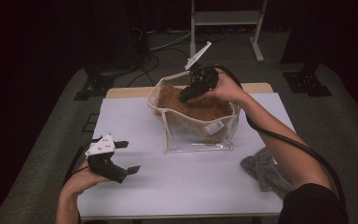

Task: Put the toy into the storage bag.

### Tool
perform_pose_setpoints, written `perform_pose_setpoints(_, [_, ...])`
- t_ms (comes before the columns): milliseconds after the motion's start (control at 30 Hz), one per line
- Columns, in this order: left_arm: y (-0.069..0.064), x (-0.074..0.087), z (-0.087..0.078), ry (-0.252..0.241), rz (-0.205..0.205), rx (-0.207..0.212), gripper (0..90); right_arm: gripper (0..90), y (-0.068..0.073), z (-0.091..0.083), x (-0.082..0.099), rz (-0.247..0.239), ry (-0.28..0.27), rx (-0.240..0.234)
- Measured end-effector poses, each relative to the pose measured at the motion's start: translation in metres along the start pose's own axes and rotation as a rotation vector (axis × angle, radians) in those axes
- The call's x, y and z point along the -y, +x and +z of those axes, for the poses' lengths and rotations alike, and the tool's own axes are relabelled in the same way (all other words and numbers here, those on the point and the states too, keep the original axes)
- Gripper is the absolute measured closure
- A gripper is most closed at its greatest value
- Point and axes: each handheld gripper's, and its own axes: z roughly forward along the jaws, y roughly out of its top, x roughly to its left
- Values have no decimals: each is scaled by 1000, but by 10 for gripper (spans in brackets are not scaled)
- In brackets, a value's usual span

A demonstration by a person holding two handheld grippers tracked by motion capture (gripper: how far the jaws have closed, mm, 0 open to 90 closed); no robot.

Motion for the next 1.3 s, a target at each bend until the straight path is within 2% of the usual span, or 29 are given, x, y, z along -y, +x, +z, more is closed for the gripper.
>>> perform_pose_setpoints(233, [0, 2, -1, 1, -4, -5, 12, 566, 5, -16, 7, 6, -24, -1])
perform_pose_setpoints(367, [-1, 3, -1, 6, -3, -7, 12, 529, 9, -37, 19, 28, -58, 4])
perform_pose_setpoints(433, [-1, 3, -1, 5, -5, -7, 12, 524, 9, -40, 21, 36, -63, 6])
perform_pose_setpoints(500, [-2, 4, 0, 3, -3, 2, 12, 516, 10, -48, 28, 42, -71, 16])
perform_pose_setpoints(900, [-4, 3, -1, 8, -4, -9, 12, 486, 20, -93, 66, 89, -124, 60])
perform_pose_setpoints(1300, [-2, 4, -3, 6, -3, -16, 12, 463, 27, -123, 97, 139, -161, 102])
